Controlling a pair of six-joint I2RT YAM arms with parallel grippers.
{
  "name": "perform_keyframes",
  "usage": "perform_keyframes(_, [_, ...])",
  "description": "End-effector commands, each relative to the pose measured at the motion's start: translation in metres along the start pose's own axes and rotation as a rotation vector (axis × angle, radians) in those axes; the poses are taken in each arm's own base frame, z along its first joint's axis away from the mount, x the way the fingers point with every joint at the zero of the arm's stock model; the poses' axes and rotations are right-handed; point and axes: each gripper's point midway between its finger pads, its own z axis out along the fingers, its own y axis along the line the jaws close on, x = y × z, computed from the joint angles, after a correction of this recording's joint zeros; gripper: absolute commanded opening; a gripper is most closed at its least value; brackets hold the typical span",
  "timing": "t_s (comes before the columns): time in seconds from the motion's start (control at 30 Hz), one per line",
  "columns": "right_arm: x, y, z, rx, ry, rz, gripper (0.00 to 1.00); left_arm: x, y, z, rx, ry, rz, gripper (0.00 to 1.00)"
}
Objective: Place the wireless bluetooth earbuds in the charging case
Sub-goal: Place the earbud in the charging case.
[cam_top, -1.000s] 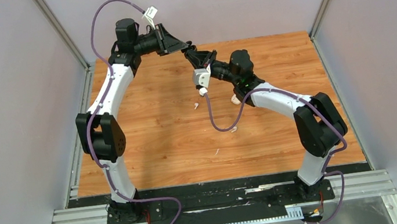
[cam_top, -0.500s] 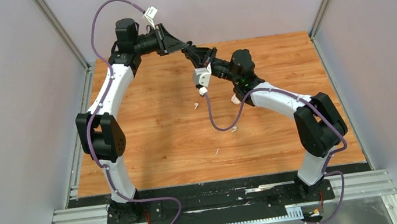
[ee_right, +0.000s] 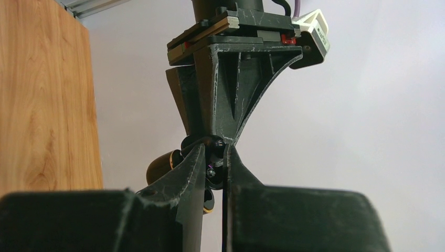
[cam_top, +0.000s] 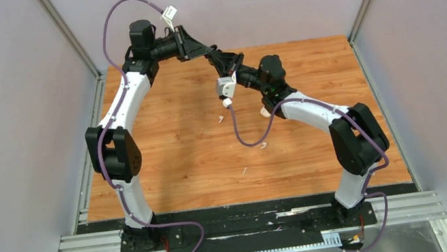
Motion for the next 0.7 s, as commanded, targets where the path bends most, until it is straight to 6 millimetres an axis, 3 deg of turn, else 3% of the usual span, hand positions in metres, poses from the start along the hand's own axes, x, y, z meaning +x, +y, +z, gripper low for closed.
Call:
perform_keyframes(0.0, [0.002, -0.016, 0.004, 0.031, 0.008, -0.05, 0.0, -0.015, -0.016, -0.002, 0.07, -0.026, 0.055, 0.0])
perform_keyframes(0.47, [0.009, -0.027, -0.001, 0.069, 0.046, -0.085, 0.0, -0.016, -0.011, -0.001, 0.059, -0.031, 0.049, 0.0])
perform_keyframes(0.67, [0.011, -0.019, -0.003, 0.043, 0.057, -0.077, 0.0, -0.017, -0.012, 0.0, 0.063, -0.032, 0.05, 0.0])
